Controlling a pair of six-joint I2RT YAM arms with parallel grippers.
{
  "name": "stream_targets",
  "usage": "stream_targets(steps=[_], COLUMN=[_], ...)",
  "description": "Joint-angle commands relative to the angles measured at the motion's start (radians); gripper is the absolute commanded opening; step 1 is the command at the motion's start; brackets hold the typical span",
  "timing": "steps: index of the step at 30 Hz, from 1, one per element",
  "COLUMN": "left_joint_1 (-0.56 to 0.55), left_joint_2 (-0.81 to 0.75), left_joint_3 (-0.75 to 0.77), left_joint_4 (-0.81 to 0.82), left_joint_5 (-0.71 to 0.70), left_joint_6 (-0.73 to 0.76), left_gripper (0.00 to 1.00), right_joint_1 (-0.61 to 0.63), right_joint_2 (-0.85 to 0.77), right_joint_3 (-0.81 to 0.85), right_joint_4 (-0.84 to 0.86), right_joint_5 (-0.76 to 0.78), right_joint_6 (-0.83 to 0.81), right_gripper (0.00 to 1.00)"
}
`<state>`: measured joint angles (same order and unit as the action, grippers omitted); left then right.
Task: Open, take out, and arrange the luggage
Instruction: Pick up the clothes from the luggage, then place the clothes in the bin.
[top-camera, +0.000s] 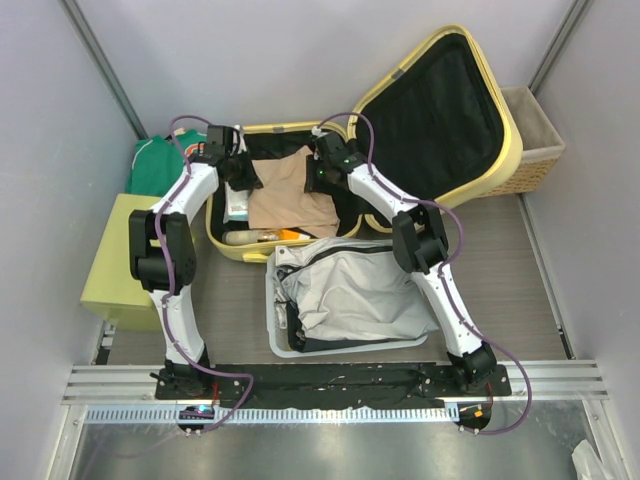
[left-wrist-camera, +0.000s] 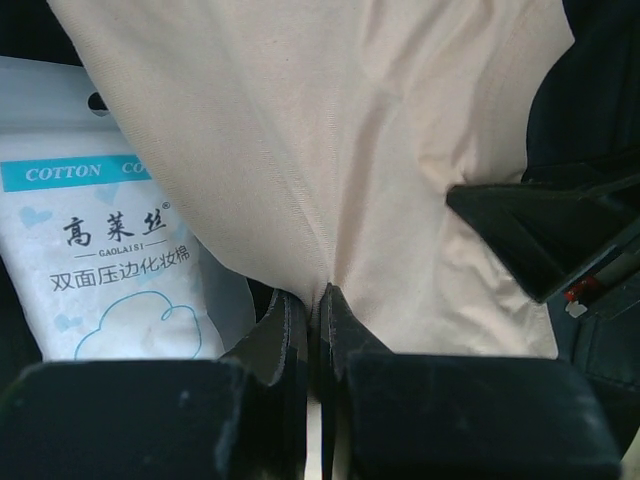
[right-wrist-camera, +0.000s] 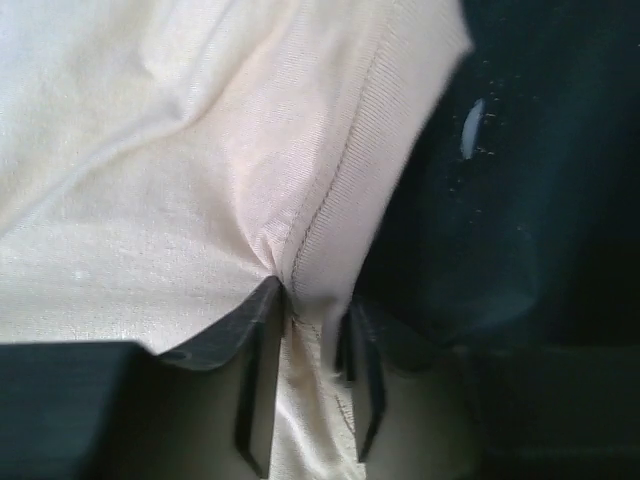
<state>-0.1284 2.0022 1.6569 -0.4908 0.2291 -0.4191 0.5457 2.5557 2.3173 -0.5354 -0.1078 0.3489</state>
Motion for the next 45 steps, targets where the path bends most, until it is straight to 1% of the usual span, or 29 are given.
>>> stream_targets(steps=[1,2,3,5,9,10,12,17,23,26,31,34,35,37,38,40,41,42,43,44,45], left_joint_1=[0.006,0.006,0.004,0.003,-0.011,-0.013,-0.023,-0.04,-0.066,-0.082,-0.123,-0.189,-0.226,-0.261,-0.29,-0.319,-0.354,-0.376,-0.426,-0.457,-0.488], left_joint_2=[-0.029,-0.036,-0.037,-0.049,-0.074,-0.08,-0.101,-0.143,-0.212,-0.258,-0.342,-0.394,-0.41,-0.451,-0.467,-0.522,-0.542,-0.565,-0.604,-0.623,-0.637], left_joint_3=[-0.003,-0.003,-0.003,-0.002,0.012,0.023,0.035,0.078,0.103,0.101,0.069,0.043,0.032,-0.003,-0.018,-0.077,-0.103,-0.162,-0.196,-0.228,-0.282], left_joint_4=[0.015,0.018,0.021,0.029,0.041,0.043,0.047,0.052,0.055,0.055,0.061,0.063,0.063,0.061,0.063,0.06,0.069,0.081,0.098,0.127,0.138], left_joint_5=[0.035,0.036,0.045,0.056,0.085,0.088,0.091,0.124,0.134,0.139,0.104,0.066,0.058,0.041,0.032,0.004,-0.043,-0.072,-0.101,-0.159,-0.187], left_joint_6=[-0.003,-0.001,-0.001,0.0,-0.001,-0.001,-0.006,-0.021,-0.03,-0.043,-0.07,-0.084,-0.089,-0.107,-0.116,-0.139,-0.148,-0.156,-0.179,-0.19,-0.205], left_gripper=[0.0,0.0,0.0,0.0,0.0,0.0,0.0,0.0,0.0,0.0,0.0,0.0,0.0,0.0,0.0,0.0,0.0,0.0,0.0,0.0,0.0], right_joint_1=[0.011,0.011,0.011,0.011,0.011,0.011,0.011,0.011,0.011,0.011,0.011,0.01,0.01,0.01,0.011,0.013,0.011,0.011,0.01,0.01,0.011], right_joint_2=[-0.006,-0.015,-0.028,-0.078,-0.173,-0.214,-0.242,-0.325,-0.411,-0.478,-0.618,-0.679,-0.728,-0.779,-0.842,-0.897,-0.943,-0.969,-0.991,-1.012,-1.063], right_joint_3=[0.031,0.027,0.008,-0.015,-0.085,-0.094,-0.099,-0.108,-0.168,-0.208,-0.312,-0.37,-0.389,-0.458,-0.485,-0.567,-0.588,-0.625,-0.644,-0.663,-0.703], right_joint_4=[0.057,0.055,0.058,0.074,0.139,0.15,0.166,0.163,0.167,0.167,0.172,0.152,0.147,0.144,0.143,0.141,0.121,0.108,0.094,0.069,0.06], right_joint_5=[0.032,0.042,0.052,0.053,0.02,0.013,0.005,-0.006,0.0,0.0,-0.004,-0.01,-0.01,-0.006,-0.006,-0.013,-0.023,-0.018,-0.012,0.0,0.011], right_joint_6=[0.009,0.002,-0.002,-0.016,-0.022,-0.022,-0.021,-0.024,-0.03,-0.036,-0.047,-0.056,-0.059,-0.064,-0.065,-0.088,-0.1,-0.113,-0.125,-0.136,-0.142], right_gripper=[0.28,0.22,0.13,0.01,0.01,0.01,0.01,0.01,0.01,0.01,0.01,0.01,0.01,0.01,0.01,0.01,0.01,0.01,0.01,0.01,0.01])
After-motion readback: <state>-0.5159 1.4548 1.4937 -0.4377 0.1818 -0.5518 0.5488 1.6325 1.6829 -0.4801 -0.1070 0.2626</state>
